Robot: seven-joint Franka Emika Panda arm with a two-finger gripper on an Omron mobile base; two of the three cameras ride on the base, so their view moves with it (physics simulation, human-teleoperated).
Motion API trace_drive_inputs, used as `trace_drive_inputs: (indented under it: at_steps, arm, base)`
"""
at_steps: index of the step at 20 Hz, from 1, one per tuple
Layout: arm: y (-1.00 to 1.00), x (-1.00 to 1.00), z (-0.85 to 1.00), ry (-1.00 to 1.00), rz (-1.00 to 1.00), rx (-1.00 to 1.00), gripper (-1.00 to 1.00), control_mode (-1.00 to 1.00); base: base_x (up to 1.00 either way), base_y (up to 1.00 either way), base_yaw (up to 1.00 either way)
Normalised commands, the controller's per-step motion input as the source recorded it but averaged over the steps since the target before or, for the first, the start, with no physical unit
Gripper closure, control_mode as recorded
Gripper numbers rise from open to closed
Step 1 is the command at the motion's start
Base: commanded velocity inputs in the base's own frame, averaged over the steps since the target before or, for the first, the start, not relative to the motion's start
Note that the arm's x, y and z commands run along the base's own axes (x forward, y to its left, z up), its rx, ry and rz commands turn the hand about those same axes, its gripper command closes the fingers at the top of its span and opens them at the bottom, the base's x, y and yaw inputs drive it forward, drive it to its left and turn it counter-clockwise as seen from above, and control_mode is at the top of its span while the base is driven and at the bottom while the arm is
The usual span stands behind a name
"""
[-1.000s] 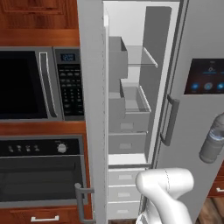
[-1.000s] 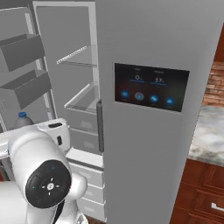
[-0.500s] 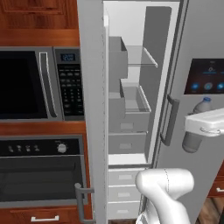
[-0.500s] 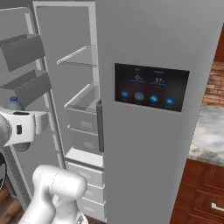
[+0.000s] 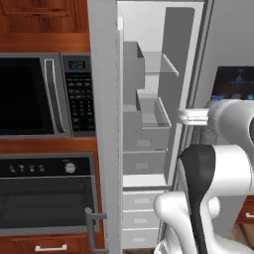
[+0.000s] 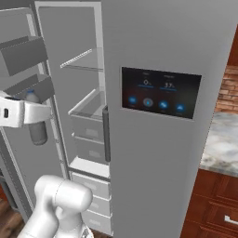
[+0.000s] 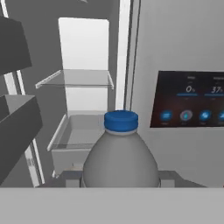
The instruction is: Take the bottled waters from the counter and place them in the freezer to freeze. Close the freezer door after placing the bottles.
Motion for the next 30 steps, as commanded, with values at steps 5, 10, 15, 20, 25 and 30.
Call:
trace_drive_inputs:
  at_steps: [5,10,15,20,25,30]
  arm:
    - [-0.28,0.52,0.0,0.04,-0.05,0.02,1.0,-1.0]
    - [0.16,0.74,-0.13,-0.1,0.23,0.03,1.0,-1.0]
    - [0.09,0.26,0.02,-0.06,0.31,0.01,1.0,-1.0]
    - [0.17,0.46,0.2,0.0,0.15,-0.07,1.0,-1.0]
    - [0.07,0.4,0.31,0.01,0.02,-0.05,1.0,-1.0]
    - [0.01,0.31,0.22,0.02,0.0,0.0,1.0,-1.0]
  base:
    - [0.0,0.0,0.0]
    - [0.0,0.0,0.0]
    - [0.0,0.0,0.0]
    - [0.0,0.0,0.0]
    - [0.0,0.0,0.0]
    - [0.0,0.0,0.0]
